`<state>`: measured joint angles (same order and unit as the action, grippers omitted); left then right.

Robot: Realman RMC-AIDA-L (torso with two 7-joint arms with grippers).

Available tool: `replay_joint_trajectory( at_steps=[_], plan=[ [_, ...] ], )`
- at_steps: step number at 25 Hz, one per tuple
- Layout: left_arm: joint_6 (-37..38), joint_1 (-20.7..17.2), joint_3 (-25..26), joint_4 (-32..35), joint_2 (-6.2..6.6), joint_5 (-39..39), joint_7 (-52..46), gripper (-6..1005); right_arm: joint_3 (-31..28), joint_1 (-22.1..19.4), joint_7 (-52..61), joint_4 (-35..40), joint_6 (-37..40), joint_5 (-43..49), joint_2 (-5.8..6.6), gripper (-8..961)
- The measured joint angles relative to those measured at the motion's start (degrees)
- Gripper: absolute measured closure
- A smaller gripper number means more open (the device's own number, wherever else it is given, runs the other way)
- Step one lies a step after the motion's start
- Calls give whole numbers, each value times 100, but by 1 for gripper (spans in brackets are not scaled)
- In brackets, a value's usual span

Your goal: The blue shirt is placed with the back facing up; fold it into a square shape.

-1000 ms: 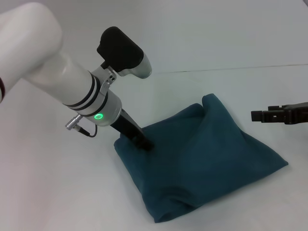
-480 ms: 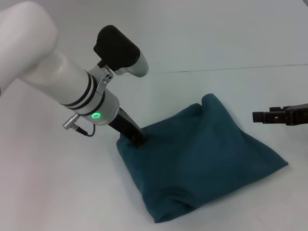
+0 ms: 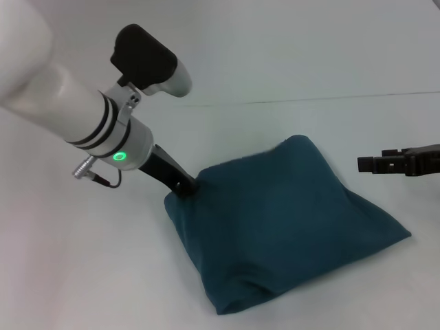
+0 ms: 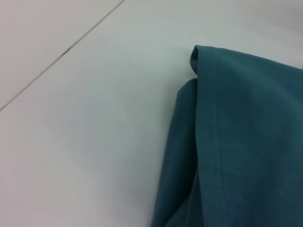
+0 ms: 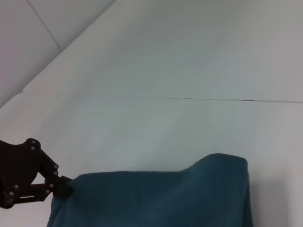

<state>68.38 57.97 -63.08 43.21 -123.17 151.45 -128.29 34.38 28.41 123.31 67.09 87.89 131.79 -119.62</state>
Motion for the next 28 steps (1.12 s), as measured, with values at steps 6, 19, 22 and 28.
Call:
replay_joint_trajectory(
  at_steps=[6, 19, 22, 28],
  plan=[
    [160, -95, -3, 105, 124, 39, -96, 950, 23, 13, 0, 9, 2, -41, 0, 176],
    [211, -158, -39, 175, 92, 166, -155, 952, 34, 17, -25, -3, 25, -105, -9, 177],
    [165, -235, 36, 335, 102, 159, -337, 953, 34, -1, -49, 0, 61, -133, -9, 177],
    [821, -677, 1226, 1615, -7, -109, -600, 819, 32, -10, -84, 185, 182, -156, 5, 177]
  ],
)
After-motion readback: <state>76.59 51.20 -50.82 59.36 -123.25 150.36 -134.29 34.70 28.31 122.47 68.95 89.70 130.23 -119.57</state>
